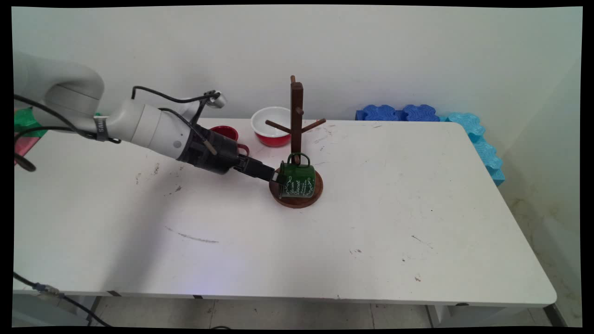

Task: Pick up the green mug from the rack

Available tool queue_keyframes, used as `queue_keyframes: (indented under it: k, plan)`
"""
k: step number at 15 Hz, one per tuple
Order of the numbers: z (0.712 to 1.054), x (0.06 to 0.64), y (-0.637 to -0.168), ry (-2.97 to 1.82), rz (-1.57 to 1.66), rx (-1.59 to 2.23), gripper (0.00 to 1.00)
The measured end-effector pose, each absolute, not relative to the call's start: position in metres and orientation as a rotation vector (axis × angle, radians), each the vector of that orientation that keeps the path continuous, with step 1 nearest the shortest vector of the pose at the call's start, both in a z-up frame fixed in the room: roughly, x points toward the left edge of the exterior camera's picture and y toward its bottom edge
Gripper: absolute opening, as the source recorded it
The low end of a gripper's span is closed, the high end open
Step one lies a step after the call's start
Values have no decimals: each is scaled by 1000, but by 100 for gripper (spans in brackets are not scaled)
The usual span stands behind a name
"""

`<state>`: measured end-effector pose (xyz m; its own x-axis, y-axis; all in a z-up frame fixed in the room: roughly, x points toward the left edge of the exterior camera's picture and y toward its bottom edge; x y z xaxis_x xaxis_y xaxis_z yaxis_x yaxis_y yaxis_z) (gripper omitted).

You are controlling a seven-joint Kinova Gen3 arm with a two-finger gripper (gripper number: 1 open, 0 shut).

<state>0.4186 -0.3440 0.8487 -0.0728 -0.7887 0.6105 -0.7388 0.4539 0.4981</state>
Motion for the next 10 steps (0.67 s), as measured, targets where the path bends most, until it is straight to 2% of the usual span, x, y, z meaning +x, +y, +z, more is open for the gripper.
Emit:
queue_keyframes:
  k: [10]
  plan:
    - [838, 405, -358, -1810, -120, 1292, 100]
